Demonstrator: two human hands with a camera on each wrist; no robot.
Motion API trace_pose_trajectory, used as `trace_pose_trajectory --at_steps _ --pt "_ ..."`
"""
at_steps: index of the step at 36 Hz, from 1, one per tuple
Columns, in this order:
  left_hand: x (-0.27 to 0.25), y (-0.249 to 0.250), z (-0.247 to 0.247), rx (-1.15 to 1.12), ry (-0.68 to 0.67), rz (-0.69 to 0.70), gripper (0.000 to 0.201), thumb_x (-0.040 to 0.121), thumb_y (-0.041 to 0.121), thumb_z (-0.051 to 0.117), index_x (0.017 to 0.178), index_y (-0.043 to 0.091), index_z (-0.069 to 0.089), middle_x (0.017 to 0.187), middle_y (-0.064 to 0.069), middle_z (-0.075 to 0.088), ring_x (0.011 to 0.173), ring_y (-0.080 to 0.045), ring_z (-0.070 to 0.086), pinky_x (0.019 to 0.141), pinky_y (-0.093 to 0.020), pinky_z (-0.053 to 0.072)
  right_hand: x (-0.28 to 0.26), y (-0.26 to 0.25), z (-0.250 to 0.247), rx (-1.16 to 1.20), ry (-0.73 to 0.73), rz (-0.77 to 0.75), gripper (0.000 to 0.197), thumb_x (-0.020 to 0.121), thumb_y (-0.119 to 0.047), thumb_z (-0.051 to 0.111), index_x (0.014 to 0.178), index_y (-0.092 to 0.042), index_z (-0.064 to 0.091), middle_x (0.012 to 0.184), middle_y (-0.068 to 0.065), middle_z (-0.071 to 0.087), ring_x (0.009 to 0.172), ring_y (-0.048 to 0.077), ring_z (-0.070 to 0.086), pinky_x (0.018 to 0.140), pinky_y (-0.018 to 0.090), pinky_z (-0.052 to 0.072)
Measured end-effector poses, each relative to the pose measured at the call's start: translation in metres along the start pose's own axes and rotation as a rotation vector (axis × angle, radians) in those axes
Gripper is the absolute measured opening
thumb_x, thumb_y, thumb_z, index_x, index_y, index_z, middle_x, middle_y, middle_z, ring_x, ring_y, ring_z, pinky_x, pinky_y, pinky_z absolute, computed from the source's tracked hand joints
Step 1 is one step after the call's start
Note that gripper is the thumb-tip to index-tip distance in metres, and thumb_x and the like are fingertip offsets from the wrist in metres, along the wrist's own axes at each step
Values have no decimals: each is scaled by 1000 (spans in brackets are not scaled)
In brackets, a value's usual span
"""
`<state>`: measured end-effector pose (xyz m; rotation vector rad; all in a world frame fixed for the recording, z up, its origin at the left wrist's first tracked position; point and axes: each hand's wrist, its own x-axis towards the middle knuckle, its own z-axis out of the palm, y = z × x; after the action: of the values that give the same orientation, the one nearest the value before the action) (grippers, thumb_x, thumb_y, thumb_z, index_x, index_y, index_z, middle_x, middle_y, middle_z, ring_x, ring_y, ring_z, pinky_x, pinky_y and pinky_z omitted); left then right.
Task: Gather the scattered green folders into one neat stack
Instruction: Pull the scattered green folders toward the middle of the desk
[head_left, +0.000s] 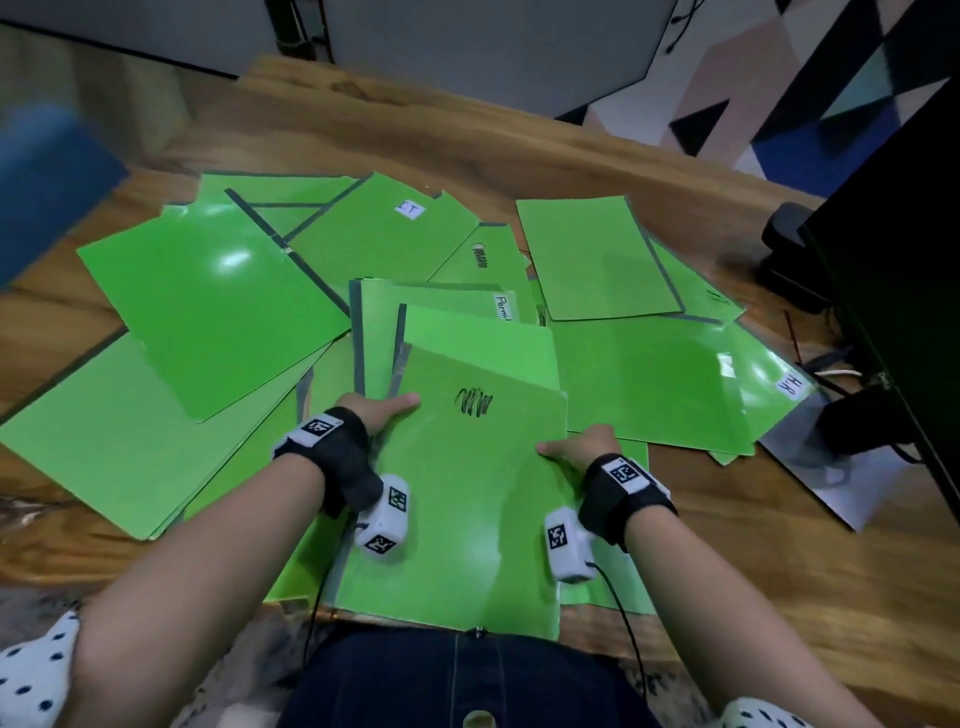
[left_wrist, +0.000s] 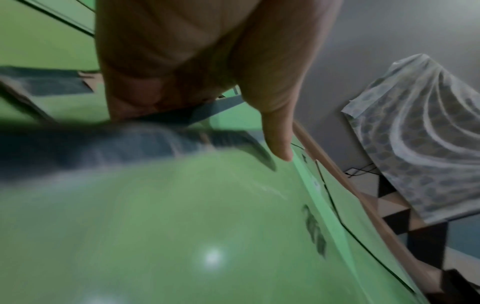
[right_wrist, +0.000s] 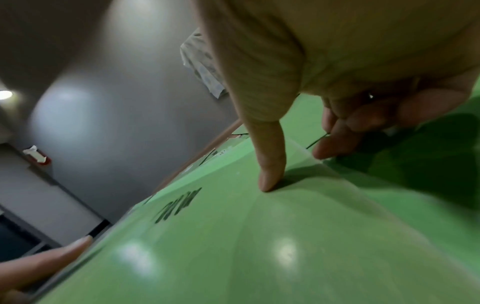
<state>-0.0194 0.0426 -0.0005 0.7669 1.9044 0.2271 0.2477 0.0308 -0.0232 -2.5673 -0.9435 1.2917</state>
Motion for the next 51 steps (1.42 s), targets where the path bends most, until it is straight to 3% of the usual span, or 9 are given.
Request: trace_pose_trajectory --at_steps 3,7,12,24,31,39,45,48,51 --pt "-8 4 8 -41 42 20 86 75 46 72 136 -3 36 126 -20 53 106 -31 54 81 -35 44 -5 -1 2 -26 -54 -24 68 72 -31 81 121 6 51 115 17 62 96 32 61 84 38 54" --pt "-16 6 14 -96 92 51 90 72 42 77 137 -1 31 122 -17 53 106 -32 54 80 -37 47 -7 -4 7 8 -69 -45 91 56 -49 84 124 2 52 115 16 62 100 34 62 87 43 54" --pt "-21 5 18 -129 168 106 75 74 46 74 125 2 42 115 -14 58 96 -29 56 80 -37 49 -18 -10 8 77 -85 -83 90 73 -45 77 137 4 37 133 18 51 115 35 54 89 39 49" --pt "-15 0 8 -191 330 316 69 73 67 60 104 5 57 85 -7 60 71 -25 56 70 -37 55 -31 -20 4 331 -90 -314 110 70 -61 69 150 -6 17 155 16 23 139 32 31 112 47 30" --pt "-14 26 -21 207 -117 293 90 87 72 13 143 6 34 141 -19 43 122 -33 49 100 -42 39 -26 -38 -12 494 13 -267 103 64 -27 85 145 2 27 145 20 40 130 32 43 108 44 35" --pt "45 22 -96 735 406 298 63 88 47 53 136 9 38 137 -15 45 123 -32 47 103 -50 38 -34 -64 -47 235 243 -409 96 72 -34 80 145 -3 28 149 18 34 136 34 35 110 51 32" --pt "75 -18 -102 804 325 51 87 81 61 53 144 8 24 146 -23 31 128 -40 41 102 -52 39 -52 -87 -60 12 338 -487 91 74 -40 76 143 1 32 145 19 41 132 34 42 106 46 36" --pt "64 -21 -85 838 348 87 58 89 51 47 127 7 45 130 -19 51 115 -36 53 95 -44 46 -62 -100 -57 -101 369 -489 82 76 -41 75 136 3 41 135 19 51 122 33 51 95 41 44" --pt "42 -14 -62 875 276 226 23 92 29 48 80 11 55 80 -2 61 72 -19 59 72 -29 54 -69 -111 -54 -146 389 -494 69 77 -41 75 123 3 49 118 18 59 104 30 57 78 36 45"
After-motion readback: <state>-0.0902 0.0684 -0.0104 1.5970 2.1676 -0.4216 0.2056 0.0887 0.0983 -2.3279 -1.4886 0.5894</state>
